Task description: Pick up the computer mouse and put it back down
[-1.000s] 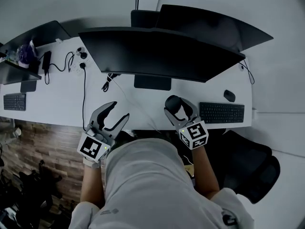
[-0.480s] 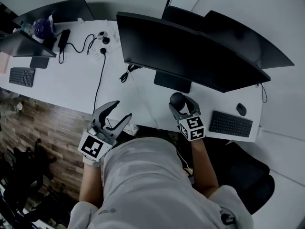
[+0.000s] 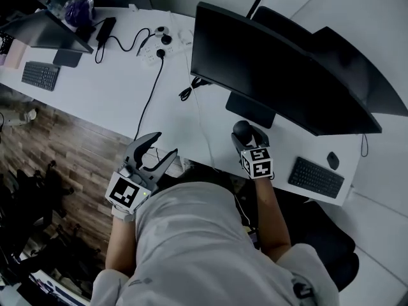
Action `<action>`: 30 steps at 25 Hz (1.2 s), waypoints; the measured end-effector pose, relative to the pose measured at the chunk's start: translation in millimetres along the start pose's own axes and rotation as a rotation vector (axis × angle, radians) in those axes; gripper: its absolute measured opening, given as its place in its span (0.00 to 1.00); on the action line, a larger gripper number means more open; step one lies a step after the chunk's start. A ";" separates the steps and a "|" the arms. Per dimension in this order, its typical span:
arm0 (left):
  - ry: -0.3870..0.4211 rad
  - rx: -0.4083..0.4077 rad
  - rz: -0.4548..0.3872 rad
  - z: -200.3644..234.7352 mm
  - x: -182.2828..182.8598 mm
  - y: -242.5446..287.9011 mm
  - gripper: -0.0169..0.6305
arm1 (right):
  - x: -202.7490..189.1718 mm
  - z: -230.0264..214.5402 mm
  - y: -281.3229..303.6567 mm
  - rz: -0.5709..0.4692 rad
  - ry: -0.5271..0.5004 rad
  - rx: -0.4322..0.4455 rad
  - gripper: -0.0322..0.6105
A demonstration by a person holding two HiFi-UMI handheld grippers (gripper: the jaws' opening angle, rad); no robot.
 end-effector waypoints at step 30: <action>-0.109 0.137 0.135 11.2 -51.0 -41.2 0.34 | -29.5 20.3 75.3 0.129 -0.135 -0.026 0.50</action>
Point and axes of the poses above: the fingertips, and each gripper's own axes: y forward along the fingers, z to its left, x out of its top, the point moved 2 cm from there along -y, backward along the fingers, and after that the axes turned 14 degrees about y, right-handed, at the moved point
